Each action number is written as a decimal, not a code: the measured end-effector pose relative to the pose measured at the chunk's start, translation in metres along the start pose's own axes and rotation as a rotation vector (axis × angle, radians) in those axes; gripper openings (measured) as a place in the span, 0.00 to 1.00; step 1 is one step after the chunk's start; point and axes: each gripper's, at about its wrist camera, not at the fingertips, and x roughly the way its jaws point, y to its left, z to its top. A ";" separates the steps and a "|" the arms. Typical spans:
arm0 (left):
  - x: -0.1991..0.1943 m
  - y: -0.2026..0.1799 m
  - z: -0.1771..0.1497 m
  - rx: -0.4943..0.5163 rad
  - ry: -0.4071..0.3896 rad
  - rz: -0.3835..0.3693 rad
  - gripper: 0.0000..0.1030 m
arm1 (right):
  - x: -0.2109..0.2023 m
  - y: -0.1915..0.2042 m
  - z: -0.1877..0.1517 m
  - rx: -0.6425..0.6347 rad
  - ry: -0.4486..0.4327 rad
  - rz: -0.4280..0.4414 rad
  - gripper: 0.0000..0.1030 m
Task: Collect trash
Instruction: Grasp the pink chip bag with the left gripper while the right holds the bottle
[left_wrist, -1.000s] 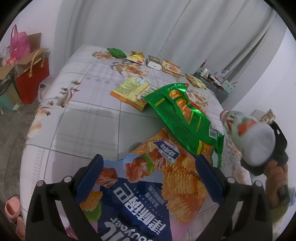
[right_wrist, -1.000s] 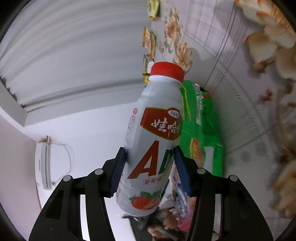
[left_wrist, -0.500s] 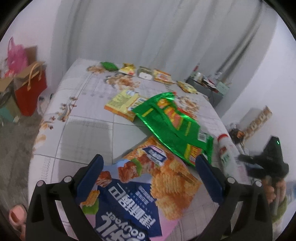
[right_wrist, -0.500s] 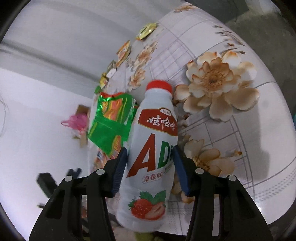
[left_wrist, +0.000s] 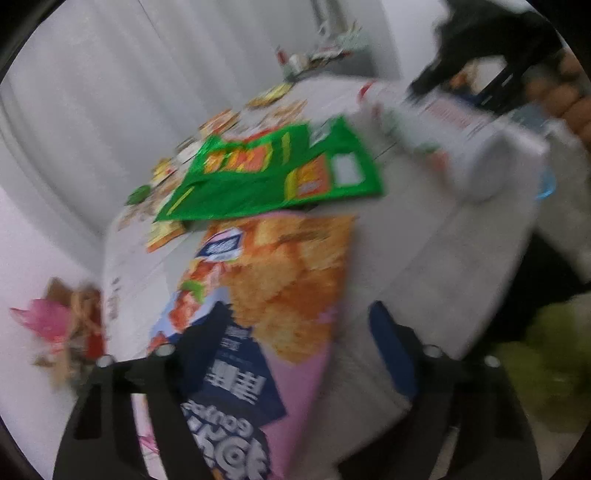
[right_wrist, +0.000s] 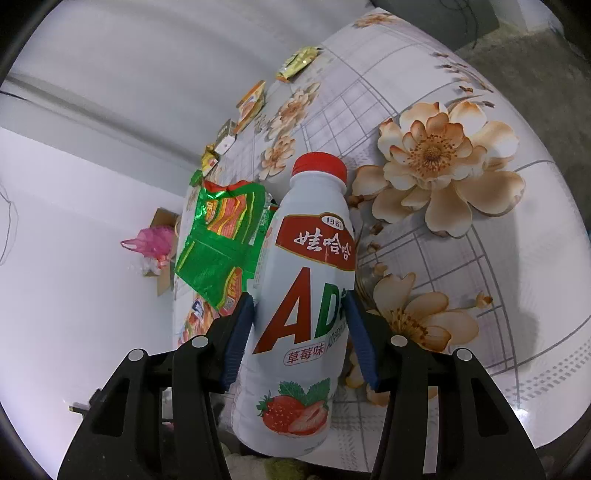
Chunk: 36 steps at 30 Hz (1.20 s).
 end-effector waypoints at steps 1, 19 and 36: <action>0.000 0.002 0.000 -0.001 -0.014 0.007 0.69 | 0.000 0.000 0.000 -0.002 -0.002 0.000 0.47; 0.011 -0.013 0.015 0.117 -0.002 -0.061 0.11 | -0.002 -0.008 0.000 0.029 -0.010 0.037 0.47; -0.032 -0.004 0.021 0.044 -0.091 -0.037 0.02 | 0.009 -0.009 0.004 0.070 0.008 0.040 0.63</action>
